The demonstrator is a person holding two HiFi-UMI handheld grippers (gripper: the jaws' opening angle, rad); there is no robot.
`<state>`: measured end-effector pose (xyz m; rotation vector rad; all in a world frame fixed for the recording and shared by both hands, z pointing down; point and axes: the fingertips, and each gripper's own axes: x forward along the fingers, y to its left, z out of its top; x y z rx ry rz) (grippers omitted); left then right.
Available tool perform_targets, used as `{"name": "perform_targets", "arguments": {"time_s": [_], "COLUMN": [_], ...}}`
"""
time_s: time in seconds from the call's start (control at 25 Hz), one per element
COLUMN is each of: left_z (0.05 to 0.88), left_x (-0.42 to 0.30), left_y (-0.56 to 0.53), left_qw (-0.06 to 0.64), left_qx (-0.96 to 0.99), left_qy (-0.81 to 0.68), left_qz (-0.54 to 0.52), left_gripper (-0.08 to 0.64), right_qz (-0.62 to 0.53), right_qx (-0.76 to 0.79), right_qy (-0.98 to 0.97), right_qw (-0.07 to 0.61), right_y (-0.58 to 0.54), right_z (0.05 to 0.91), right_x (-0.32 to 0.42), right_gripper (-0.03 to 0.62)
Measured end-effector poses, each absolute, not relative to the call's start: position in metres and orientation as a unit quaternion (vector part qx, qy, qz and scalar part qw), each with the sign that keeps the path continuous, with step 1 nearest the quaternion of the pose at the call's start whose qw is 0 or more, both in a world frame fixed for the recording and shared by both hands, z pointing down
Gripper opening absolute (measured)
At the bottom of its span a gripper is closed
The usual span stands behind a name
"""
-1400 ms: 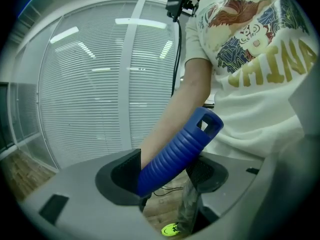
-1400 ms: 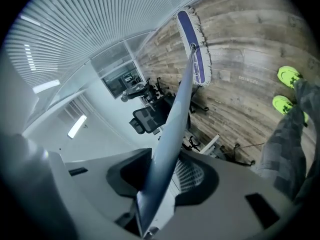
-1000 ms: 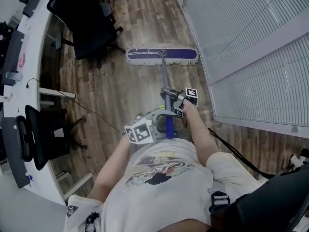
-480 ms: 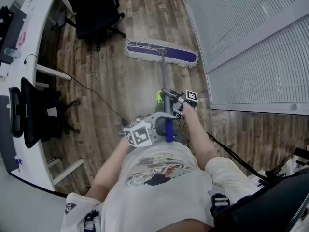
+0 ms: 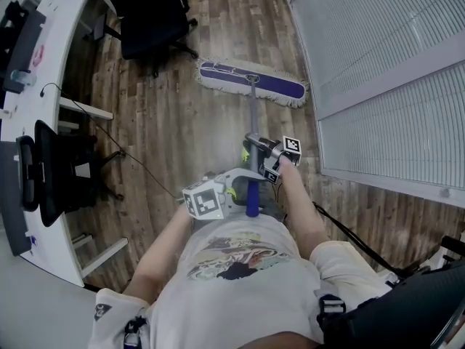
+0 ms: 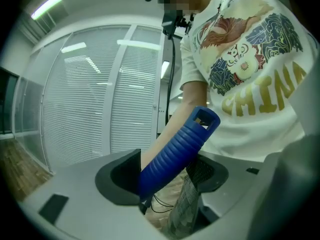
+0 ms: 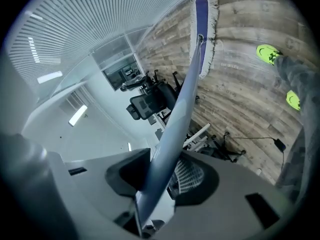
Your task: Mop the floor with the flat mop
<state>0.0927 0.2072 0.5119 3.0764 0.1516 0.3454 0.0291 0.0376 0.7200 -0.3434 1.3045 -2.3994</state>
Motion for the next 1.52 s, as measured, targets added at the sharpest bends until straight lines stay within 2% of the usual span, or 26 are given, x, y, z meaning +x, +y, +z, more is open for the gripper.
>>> {"name": "perform_targets", "arguments": {"time_s": [0.24,0.6,0.72,0.84,1.12,1.32,1.52], "left_z": [0.513,0.488,0.499,0.508,0.460,0.491,0.490], "left_x": [0.111,0.089,0.084,0.085,0.039,0.031,0.001], "left_y": [0.111,-0.047,-0.064,-0.069,-0.231,-0.253,-0.327], "left_qw": [0.016,0.028,0.024,0.025,0.025,0.014,0.002], "left_qx": [0.993,0.996,0.996,0.996,0.999,0.997,0.996], "left_qy": [0.040,0.013,0.002,-0.002,0.004,0.025,0.042], "left_qz": [0.107,0.084,0.088,0.082,0.047,0.070,0.083], "left_gripper": [0.258,0.258,0.258,0.258,0.258,0.258,0.258], "right_qz": [-0.854,-0.853,-0.850,-0.850,-0.847,-0.844,-0.844], "right_qx": [-0.150,-0.131,-0.129,-0.125,-0.116,-0.138,-0.165], "right_qy": [0.454,0.490,0.498,0.498,0.503,0.503,0.486], "right_qw": [0.202,0.123,0.112,0.116,0.129,0.128,0.155], "right_y": [-0.059,-0.206,-0.226,-0.231,-0.383,-0.412,-0.492], "right_z": [0.726,0.707,0.717,0.729,0.687,0.712,0.708], "right_x": [0.045,0.021,0.016,0.016,-0.022,-0.029,-0.057], "right_gripper": [0.146,0.150,0.150,0.156,0.170,0.170,0.164]}}
